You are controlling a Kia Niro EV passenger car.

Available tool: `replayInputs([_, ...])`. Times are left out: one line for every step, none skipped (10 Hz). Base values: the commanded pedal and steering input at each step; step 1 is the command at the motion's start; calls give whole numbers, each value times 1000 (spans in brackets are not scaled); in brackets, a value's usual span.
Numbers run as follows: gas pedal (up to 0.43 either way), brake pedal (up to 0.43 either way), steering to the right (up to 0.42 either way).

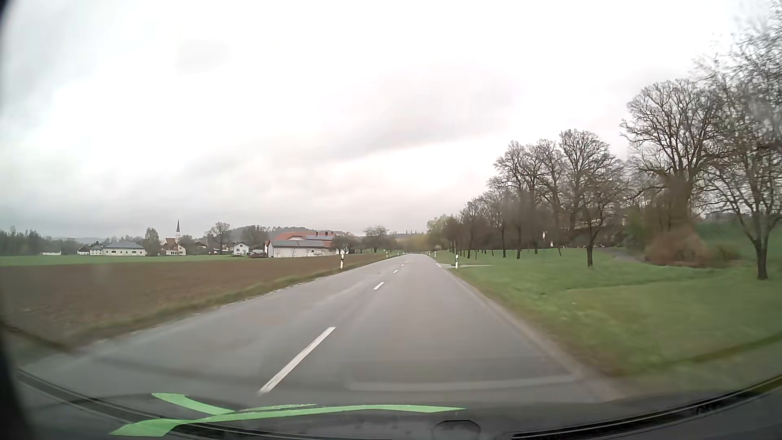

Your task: Follow the waypoints while adhering to traffic rules and regulations

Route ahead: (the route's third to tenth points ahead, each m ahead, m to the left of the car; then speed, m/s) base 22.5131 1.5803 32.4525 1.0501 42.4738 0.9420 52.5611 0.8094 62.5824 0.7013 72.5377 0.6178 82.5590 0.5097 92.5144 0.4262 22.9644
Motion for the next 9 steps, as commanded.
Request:
replayInputs([138,0,1])
replayInputs([138,0,1])
replayInputs([150,0,3])
replayInputs([157,0,3])
replayInputs([169,0,3])
replayInputs([169,0,3])
replayInputs([169,0,1])
replayInputs([169,0,0])
replayInputs([169,0,0])
